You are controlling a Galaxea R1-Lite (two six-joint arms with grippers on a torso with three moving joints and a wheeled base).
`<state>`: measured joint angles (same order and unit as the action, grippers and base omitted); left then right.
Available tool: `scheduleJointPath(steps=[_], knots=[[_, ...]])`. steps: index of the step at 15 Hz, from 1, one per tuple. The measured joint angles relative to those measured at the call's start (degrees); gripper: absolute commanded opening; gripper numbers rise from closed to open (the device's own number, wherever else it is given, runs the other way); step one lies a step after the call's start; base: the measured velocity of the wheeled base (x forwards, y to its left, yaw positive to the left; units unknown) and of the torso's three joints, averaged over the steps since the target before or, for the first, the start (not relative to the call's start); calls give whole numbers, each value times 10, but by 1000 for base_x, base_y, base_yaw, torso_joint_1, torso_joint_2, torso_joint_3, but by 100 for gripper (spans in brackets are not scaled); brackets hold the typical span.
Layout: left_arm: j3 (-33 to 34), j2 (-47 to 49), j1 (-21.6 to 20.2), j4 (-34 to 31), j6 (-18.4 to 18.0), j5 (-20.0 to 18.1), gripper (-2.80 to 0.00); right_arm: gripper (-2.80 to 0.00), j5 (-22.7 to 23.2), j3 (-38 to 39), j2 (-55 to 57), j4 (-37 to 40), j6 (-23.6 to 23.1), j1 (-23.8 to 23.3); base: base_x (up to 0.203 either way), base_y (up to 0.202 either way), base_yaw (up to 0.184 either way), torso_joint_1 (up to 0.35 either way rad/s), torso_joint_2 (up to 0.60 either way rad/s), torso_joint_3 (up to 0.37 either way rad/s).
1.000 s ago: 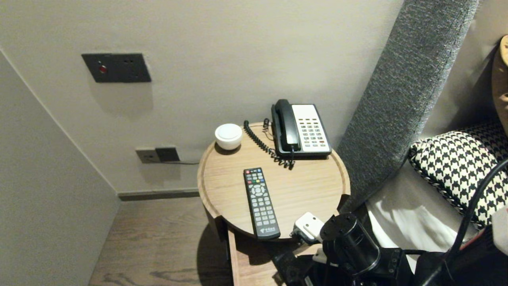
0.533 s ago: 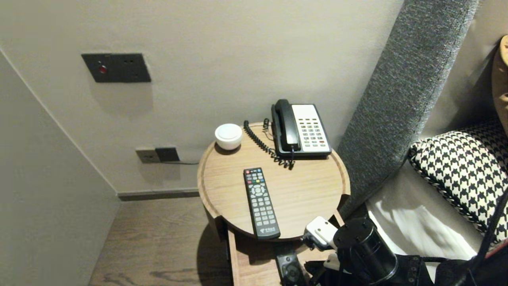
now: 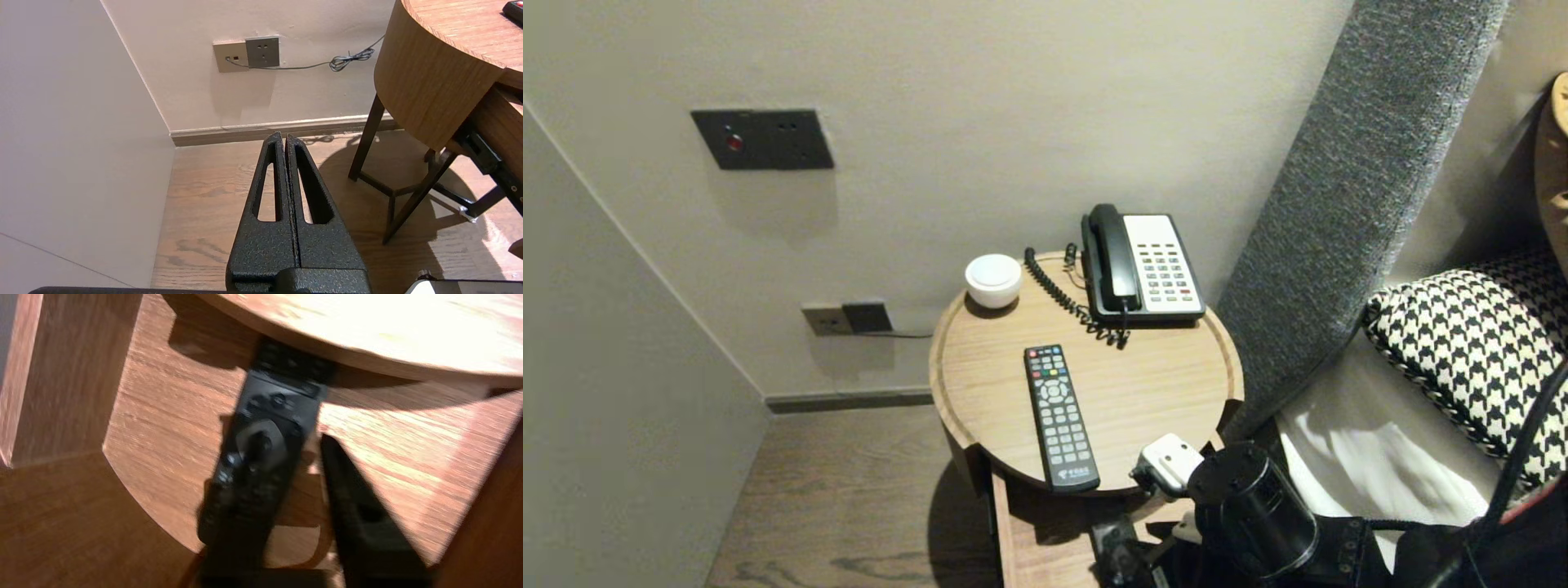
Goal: Take the remote control out of the drawer one by one and place them on the table
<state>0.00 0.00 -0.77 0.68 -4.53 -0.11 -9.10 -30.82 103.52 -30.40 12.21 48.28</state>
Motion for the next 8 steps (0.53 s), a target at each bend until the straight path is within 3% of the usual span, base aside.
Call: scheduleJointPath(steps=[8], knots=[[0, 0, 0, 0, 0, 0, -280, 0, -50, -22, 49, -5, 3, 24, 0, 0, 0, 0, 0, 0]])
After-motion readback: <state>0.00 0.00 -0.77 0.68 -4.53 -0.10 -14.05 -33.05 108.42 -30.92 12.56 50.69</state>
